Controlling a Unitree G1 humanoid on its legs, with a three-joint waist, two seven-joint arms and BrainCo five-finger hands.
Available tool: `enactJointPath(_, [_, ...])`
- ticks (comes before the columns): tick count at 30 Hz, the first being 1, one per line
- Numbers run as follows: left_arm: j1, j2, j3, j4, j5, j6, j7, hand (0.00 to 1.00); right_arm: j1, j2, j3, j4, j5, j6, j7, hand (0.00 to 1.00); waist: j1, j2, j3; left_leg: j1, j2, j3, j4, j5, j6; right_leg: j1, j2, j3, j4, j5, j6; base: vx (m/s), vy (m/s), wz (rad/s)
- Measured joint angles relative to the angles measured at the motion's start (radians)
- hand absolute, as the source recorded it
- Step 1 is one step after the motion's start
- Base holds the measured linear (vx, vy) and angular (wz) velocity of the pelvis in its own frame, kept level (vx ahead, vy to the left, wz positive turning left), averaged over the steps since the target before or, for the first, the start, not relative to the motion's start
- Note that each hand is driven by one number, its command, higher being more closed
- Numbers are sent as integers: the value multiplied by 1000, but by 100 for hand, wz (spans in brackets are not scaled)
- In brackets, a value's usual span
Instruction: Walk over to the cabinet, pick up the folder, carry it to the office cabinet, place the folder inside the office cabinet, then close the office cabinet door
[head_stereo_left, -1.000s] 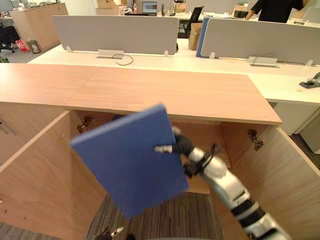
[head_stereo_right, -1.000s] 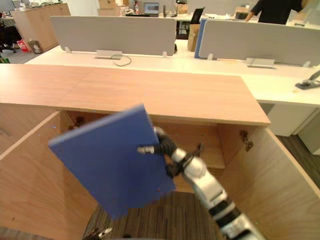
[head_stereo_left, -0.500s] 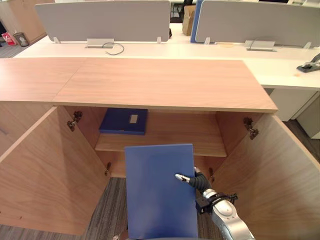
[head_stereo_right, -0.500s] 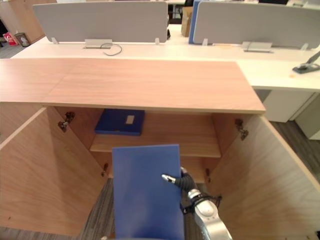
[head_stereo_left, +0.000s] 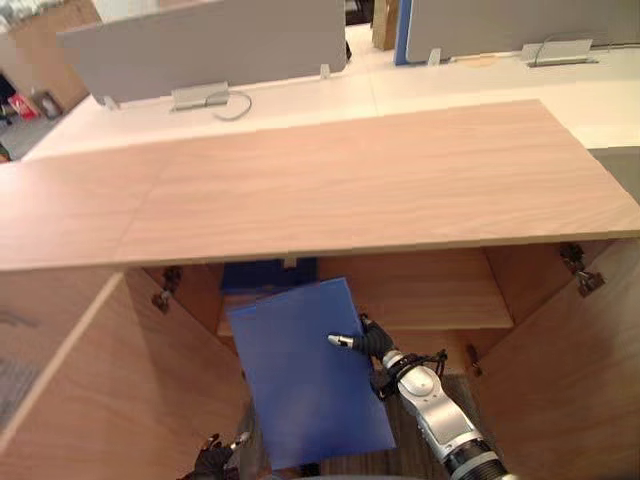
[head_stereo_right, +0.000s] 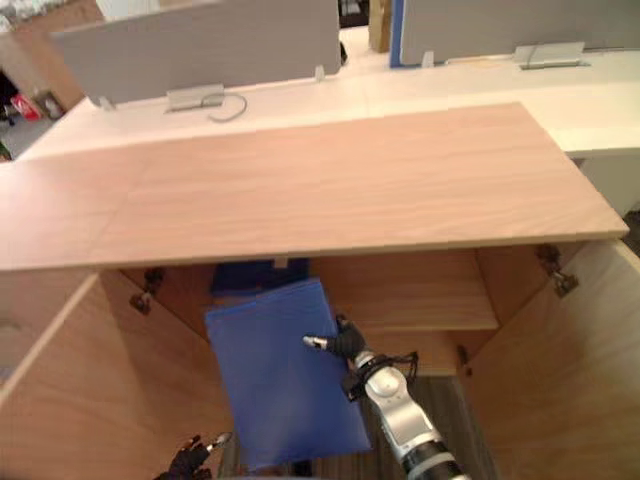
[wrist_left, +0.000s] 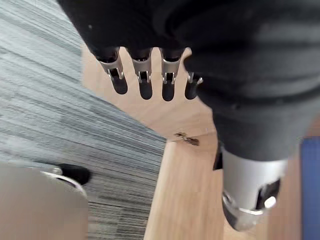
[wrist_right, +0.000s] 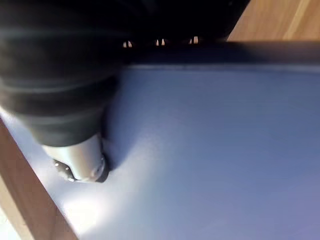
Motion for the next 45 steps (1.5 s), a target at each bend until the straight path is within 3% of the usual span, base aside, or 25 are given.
enactJointPath(3, [-15,8,-9,2,25,6,3,0,-6,3,24,21,-9,5,-5,100,-23,-4,-9,37,-29,0,0,-24,31,-75,-104,-119,187,76,-115,189,194,4])
enactJointPath(4, [-27,21,-9,2,33,10,6,0,-8,15,31,23,-13,5,-7,100,-26,-5,-6,38,-13,-4,1,-25,33,-104,-113,-189,232,39,-103,181,128,-5])
enactJointPath(5, [-36,29,-9,2,33,10,7,0,-9,23,32,23,-16,6,-8,100,-27,-3,-3,38,2,-10,3,-25,33,-113,-101,-219,237,9,-97,121,58,1])
enactJointPath(6, [-56,42,-11,3,33,11,9,0,-11,31,32,23,-16,6,-8,100,-32,9,9,39,37,-16,4,-25,33,-117,-53,-264,194,-41,-72,103,-24,10])
enactJointPath(7, [-79,62,-19,13,34,9,11,0,-11,37,29,23,-10,7,-8,100,-36,-2,19,46,65,-19,4,-26,32,-96,5,-299,50,-59,-33,70,-56,11])
enactJointPath(8, [-84,66,-20,16,34,9,11,0,-11,39,28,23,-7,7,-8,100,-36,-7,22,48,67,-19,4,-26,31,-89,14,-299,17,-59,-32,59,-102,11])
enactJointPath(9, [-100,81,-26,26,42,8,11,0,-11,47,28,23,7,7,-9,100,-36,-32,32,62,63,-20,4,-34,17,-72,37,-296,-110,-37,-17,22,-134,2])
enactJointPath(10, [-100,98,-37,30,68,8,10,0,-10,58,30,23,8,8,-9,100,-34,-73,32,72,43,-18,3,-43,1,-61,48,-293,-212,72,-4,12,-153,-2])
enactJointPath(11, [-100,99,-38,40,76,8,10,0,-9,59,32,23,9,7,-9,100,-33,-81,33,77,38,-17,2,-49,-7,-56,45,-299,-237,51,8,10,-143,-22])
enactJointPath(14, [-74,64,-38,61,77,9,10,0,-11,39,30,23,11,8,-10,100,-32,-27,29,54,114,-4,4,-58,-39,-8,145,-317,-393,117,-23,23,-113,-24])
enactJointPath(17, [-57,63,-27,77,78,9,9,0,-8,27,22,24,47,10,-11,100,-29,-26,30,38,162,-7,-2,-53,-73,18,207,-340,-489,155,-47,40,-147,-3])
enactJointPath(20, [-45,55,-19,82,97,10,8,0,0,11,17,45,93,9,-22,100,-30,-24,30,50,179,-22,-16,-46,-96,48,227,-363,-512,157,-50,80,-112,16])
enactJointPath(23, [-46,52,-19,82,108,8,8,0,-3,17,-29,144,237,8,-32,100,-26,-24,30,65,184,-33,-21,-49,-106,83,234,-379,-539,160,-48,65,-15,13])
enactJointPath(25, [-47,48,-20,81,107,8,11,0,-3,32,-66,260,459,8,-52,100,-23,-22,28,75,183,-33,-26,-50,-118,107,239,-383,-575,174,-44,52,35,4])
enactJointPath(26, [-47,48,-20,81,107,7,13,0,-3,40,-74,281,512,8,-62,100,-23,-22,28,75,183,-33,-27,-50,-124,111,240,-383,-585,180,-43,52,52,-1])
enactJointPath(29, [-46,46,-17,81,100,7,27,0,-6,110,-202,340,797,2,-89,100,-21,-20,27,77,177,-30,-31,-47,-133,132,243,-383,-636,208,-39,28,30,-2])
enactJointPath(31, [-36,45,-14,81,85,7,41,0,-26,165,-308,370,1069,-42,-89,100,-20,-19,26,95,174,-29,-33,-47,-134,163,247,-383,-668,222,-36,14,16,-1])
enactJointPath(33, [-24,44,-2,81,66,8,59,0,-65,199,-392,370,1286,-123,-91,100,-20,-18,23,107,172,-28,-38,-48,-134,186,252,-383,-703,241,-34,6,14,-2])
enactJointPath(39, [8,43,37,80,40,8,82,0,-149,196,-636,389,1469,-333,-175,100,6,-17,20,108,171,-41,-51,-39,-136,196,257,-396,-722,255,-40,-37,7,5])
enactJointPath(42, [24,43,46,80,29,8,82,0,-218,193,-741,465,1522,-389,-220,100,9,-17,20,109,170,-50,-52,-31,-130,202,256,-404,-722,259,-44,-51,9,9])
enactJointPath(45, [32,42,51,80,29,8,82,0,-299,170,-796,566,1539,-410,-258,100,11,-14,21,111,166,-63,-56,-20,-124,208,254,-408,-724,267,-45,-74,18,7])
